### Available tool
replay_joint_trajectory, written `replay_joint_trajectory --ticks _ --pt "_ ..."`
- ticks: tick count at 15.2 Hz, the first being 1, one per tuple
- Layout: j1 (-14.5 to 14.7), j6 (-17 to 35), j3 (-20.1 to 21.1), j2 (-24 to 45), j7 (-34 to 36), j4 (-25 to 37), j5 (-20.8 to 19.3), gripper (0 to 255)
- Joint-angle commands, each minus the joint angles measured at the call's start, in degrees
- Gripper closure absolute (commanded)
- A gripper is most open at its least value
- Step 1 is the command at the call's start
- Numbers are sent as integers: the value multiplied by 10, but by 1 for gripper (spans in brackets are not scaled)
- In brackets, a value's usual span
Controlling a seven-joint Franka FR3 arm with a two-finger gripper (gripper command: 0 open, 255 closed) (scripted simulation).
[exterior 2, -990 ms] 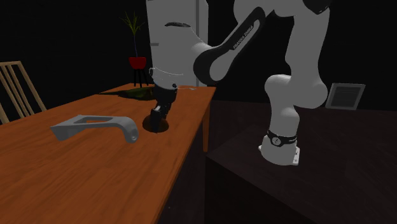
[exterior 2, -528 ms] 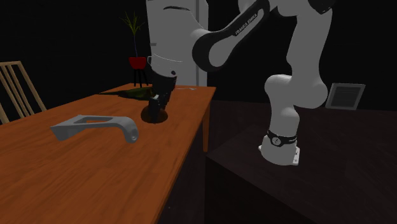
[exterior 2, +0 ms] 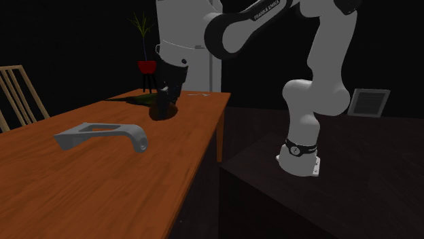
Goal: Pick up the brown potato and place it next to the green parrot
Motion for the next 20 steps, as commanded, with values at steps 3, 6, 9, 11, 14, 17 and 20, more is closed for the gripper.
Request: replay_joint_trajectory --ticks 3,6,9,11,14,17,20 --pt "1 -30 0 -11 -8 19 5 255" --pt "2 -52 1 -17 -12 35 8 255" --pt "-14 -42 -27 -24 -57 27 12 255" --pt "-24 -36 -46 -25 -88 25 15 255" --pt "-40 -28 -75 -23 -134 26 21 255" --pt "-54 -21 -104 -16 -182 34 30 255" --pt "-68 -16 -133 -3 -232 47 43 255"
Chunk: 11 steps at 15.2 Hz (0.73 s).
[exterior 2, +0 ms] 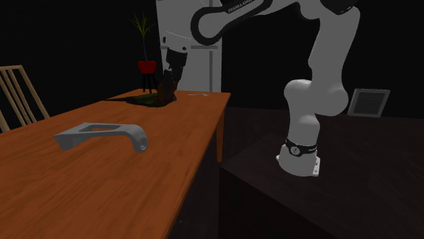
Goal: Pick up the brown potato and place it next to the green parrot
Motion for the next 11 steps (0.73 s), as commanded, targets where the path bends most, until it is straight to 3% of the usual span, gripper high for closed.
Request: replay_joint_trajectory --ticks 1,11 --pt "-8 3 -20 15 -36 15 11 255" --pt "-56 2 -109 104 -218 110 97 255"
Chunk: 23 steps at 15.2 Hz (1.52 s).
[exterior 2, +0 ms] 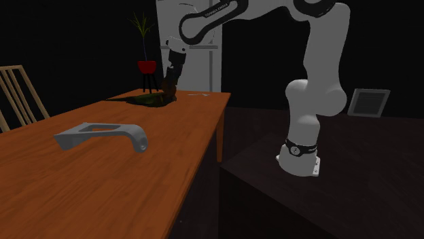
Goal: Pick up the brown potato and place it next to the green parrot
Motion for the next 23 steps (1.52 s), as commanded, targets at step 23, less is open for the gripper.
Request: replay_joint_trajectory --ticks 23 --pt "-153 -27 -42 241 -271 223 211 255"
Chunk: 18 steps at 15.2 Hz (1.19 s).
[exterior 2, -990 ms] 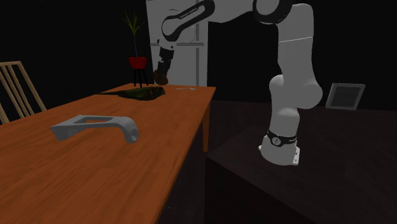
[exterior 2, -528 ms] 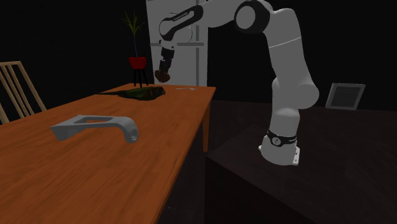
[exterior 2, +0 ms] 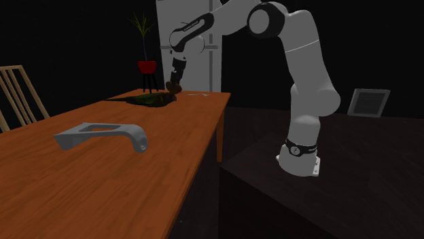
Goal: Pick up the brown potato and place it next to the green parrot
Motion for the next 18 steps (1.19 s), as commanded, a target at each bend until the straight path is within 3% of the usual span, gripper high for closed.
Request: replay_joint_trajectory --ticks 1,18 --pt "0 14 2 4 -4 -11 5 255" --pt "-15 117 30 57 -43 -67 54 255"
